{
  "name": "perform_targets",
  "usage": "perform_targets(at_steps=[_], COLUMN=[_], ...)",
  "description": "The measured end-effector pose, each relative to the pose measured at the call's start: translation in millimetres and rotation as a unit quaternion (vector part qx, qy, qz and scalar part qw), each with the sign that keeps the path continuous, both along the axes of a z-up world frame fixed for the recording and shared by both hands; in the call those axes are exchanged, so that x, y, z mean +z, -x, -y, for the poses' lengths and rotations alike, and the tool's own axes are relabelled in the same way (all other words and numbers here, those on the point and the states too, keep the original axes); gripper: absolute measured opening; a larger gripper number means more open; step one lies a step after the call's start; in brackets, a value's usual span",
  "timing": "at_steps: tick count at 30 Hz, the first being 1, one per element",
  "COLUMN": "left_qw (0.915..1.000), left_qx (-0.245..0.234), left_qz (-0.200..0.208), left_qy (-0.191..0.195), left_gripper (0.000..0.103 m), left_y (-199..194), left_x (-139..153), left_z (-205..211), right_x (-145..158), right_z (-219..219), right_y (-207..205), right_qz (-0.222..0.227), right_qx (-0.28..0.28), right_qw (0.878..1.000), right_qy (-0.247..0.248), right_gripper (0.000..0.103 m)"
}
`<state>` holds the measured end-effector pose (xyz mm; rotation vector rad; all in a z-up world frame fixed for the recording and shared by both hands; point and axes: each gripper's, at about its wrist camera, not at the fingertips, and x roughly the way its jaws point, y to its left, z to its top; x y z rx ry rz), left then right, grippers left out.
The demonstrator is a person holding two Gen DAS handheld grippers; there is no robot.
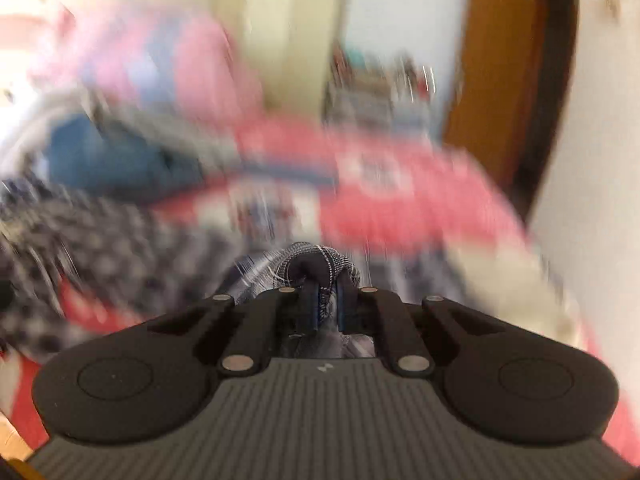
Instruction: Fold clothes
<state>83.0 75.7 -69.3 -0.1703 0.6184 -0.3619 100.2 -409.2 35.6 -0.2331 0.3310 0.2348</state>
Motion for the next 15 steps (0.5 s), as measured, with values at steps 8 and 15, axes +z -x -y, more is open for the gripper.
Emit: perform_targets(at_steps=[8, 15], left_qw=[0.9991, 0.998], left_qx=[-0.036, -0.054], left_qz=[0.01, 0.017], left_qy=[-0.019, -0.029], left_gripper=[0.012, 0.018], left_y=[21.4, 30.2], left_x=[-1.3, 2.1], left_z=[0.0, 2.1], right_x=[-96.8, -113.5], right_z=[63.1, 114.8], right_y=[32.8, 81.7], right_qz=[-0.129, -0.172], right_qx=[-0.139, -0.275], right_qw=[0.982, 0.928], right_qy=[0.017, -0.183], right_gripper=[0.055, 0.055])
